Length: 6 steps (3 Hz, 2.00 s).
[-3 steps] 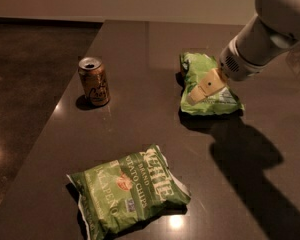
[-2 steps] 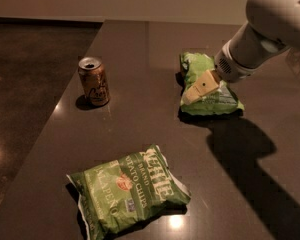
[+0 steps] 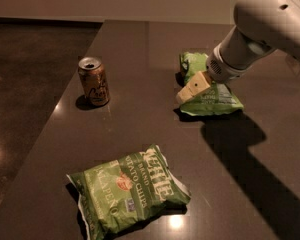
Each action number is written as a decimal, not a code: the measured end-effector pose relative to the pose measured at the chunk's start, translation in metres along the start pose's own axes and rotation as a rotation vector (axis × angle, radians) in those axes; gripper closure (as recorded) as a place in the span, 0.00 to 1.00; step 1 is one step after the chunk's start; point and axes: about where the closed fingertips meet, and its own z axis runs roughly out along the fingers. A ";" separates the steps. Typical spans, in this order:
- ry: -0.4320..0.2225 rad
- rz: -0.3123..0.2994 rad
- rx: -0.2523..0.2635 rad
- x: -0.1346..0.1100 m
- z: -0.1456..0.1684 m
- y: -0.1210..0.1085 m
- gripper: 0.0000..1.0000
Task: Move green rice chip bag near green jalapeno chip bag
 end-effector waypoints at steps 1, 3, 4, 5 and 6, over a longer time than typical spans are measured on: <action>0.020 -0.008 -0.002 0.001 0.003 0.003 0.34; 0.056 -0.116 0.000 0.019 -0.032 0.021 0.80; 0.088 -0.204 -0.030 0.034 -0.051 0.045 1.00; 0.120 -0.288 -0.079 0.049 -0.061 0.073 1.00; 0.130 -0.346 -0.109 0.058 -0.072 0.092 1.00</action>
Offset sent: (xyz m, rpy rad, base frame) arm -0.0302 -0.0012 0.0203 -0.0743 0.0163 0.0909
